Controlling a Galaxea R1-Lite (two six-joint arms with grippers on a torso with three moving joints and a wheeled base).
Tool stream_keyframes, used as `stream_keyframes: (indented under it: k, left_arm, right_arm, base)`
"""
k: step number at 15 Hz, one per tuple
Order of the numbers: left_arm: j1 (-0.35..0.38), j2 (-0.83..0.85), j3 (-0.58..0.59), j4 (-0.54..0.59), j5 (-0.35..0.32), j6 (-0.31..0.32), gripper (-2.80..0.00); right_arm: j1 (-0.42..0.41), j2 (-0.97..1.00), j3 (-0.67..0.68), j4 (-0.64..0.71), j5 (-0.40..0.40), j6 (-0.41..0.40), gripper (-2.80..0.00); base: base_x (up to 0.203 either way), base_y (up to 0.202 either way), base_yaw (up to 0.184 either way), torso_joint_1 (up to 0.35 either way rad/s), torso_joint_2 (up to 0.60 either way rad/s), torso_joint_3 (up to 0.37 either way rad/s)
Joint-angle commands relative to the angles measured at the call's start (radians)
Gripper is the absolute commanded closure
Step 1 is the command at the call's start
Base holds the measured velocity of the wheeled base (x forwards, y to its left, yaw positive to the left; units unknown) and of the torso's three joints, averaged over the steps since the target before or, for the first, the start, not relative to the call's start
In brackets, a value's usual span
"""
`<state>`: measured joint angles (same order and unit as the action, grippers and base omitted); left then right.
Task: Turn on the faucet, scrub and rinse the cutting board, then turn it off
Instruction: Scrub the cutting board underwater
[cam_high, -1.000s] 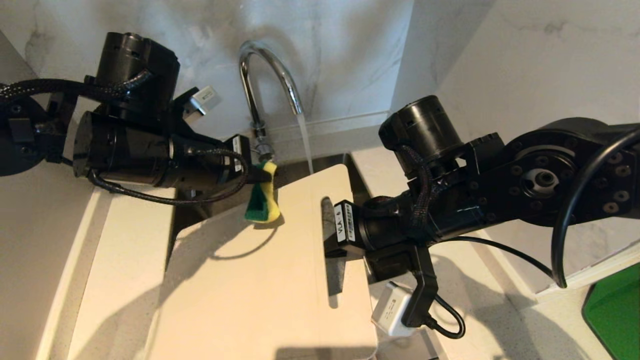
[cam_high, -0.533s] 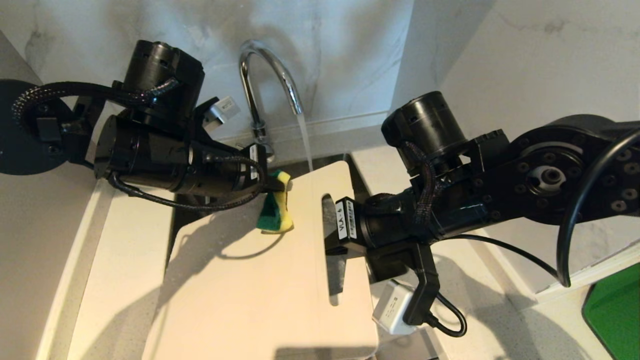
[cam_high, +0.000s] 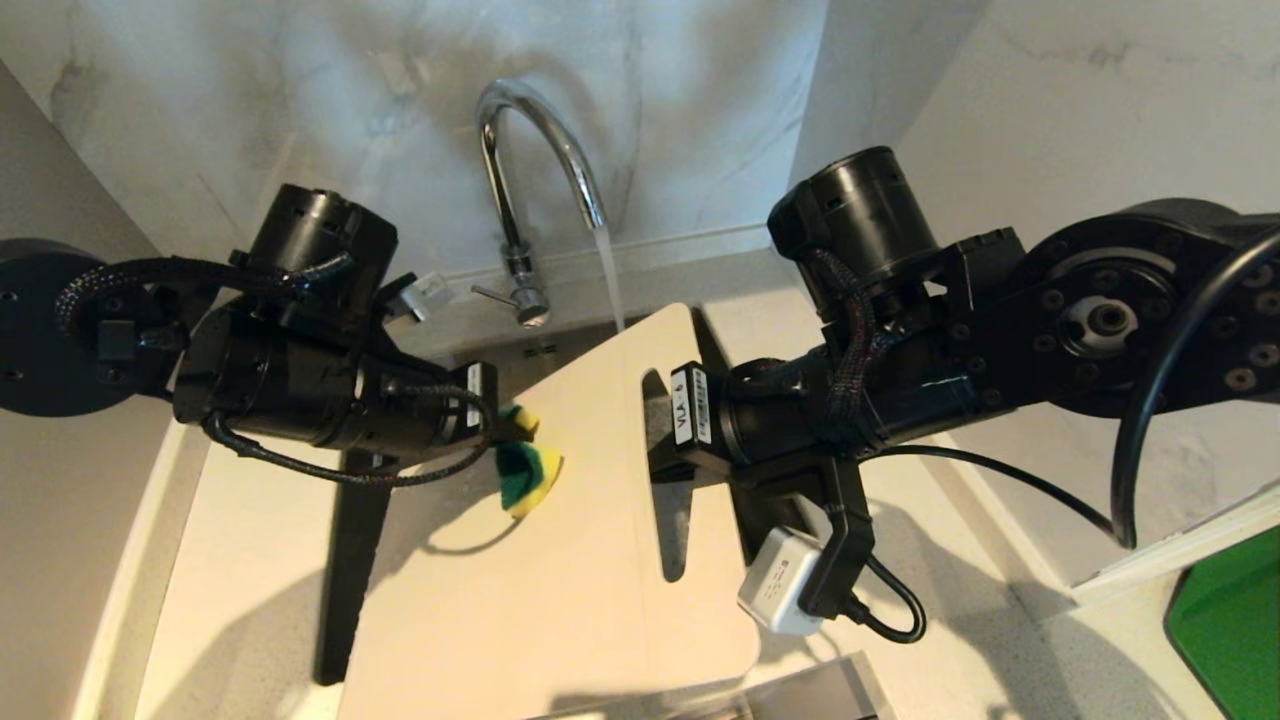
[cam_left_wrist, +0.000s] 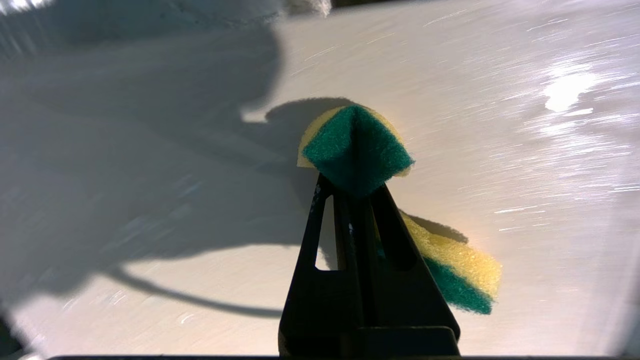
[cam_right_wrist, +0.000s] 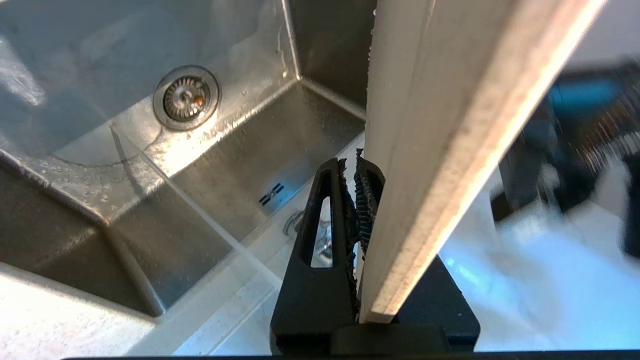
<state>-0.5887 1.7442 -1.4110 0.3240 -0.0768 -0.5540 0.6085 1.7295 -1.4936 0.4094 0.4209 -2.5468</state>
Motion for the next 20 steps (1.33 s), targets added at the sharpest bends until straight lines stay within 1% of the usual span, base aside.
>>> stream_keyframes:
  k: [1,2,4,7,11,15,17,18,19,20]
  left_arm:
    - [0.073,-0.036,0.101,-0.044,-0.038,0.01,0.0]
    - [0.107,-0.049,0.141,-0.058,-0.065,0.027,0.0]
    - [0.177,-0.055,0.208,-0.087,-0.092,0.055,0.0]
    - [0.267,-0.046,0.298,-0.18,-0.126,0.096,0.0]
    - [0.376,-0.032,0.37,-0.221,-0.161,0.153,0.0]
    - [0.504,-0.03,0.383,-0.221,-0.226,0.214,0.0]
    - [0.564,-0.03,0.381,-0.221,-0.246,0.24,0.0]
    - [0.593,-0.032,0.373,-0.221,-0.271,0.249,0.0]
    - [0.607,-0.036,0.353,-0.22,-0.298,0.253,0.0]
    - [0.609,-0.04,0.323,-0.212,-0.304,0.253,0.0]
  right_arm:
    - [0.0,0.004,-0.004,0.0,0.006,-0.015,0.0]
    - [0.0,0.002,-0.005,-0.001,0.006,-0.015,0.0]
    - [0.0,0.001,-0.005,-0.001,0.007,-0.012,0.0]
    - [0.0,-0.001,-0.016,-0.001,0.007,-0.006,0.0]
    - [0.0,-0.009,-0.02,-0.001,0.009,-0.004,0.0]
    - [0.0,-0.019,-0.01,-0.001,0.01,-0.006,0.0]
    - [0.0,-0.019,-0.01,-0.001,0.01,-0.006,0.0]
    - [0.0,-0.019,-0.01,-0.001,0.01,-0.006,0.0]
    - [0.0,-0.019,-0.01,-0.001,0.01,-0.006,0.0]
    - [0.0,-0.018,-0.01,-0.001,0.01,-0.006,0.0]
  base:
    - [0.0,0.0,0.0,0.0,0.0,0.0]
    - [0.0,0.0,0.0,0.0,0.0,0.0]
    - [0.0,0.0,0.0,0.0,0.0,0.0]
    - [0.0,0.0,0.0,0.0,0.0,0.0]
    - [0.0,0.0,0.0,0.0,0.0,0.0]
    - [0.0,0.0,0.0,0.0,0.0,0.0]
    - [0.0,0.0,0.0,0.0,0.0,0.0]
    - [0.0,0.0,0.0,0.0,0.0,0.0]
    - [0.0,0.0,0.0,0.0,0.0,0.0]
    - [0.0,0.0,0.0,0.0,0.0,0.0]
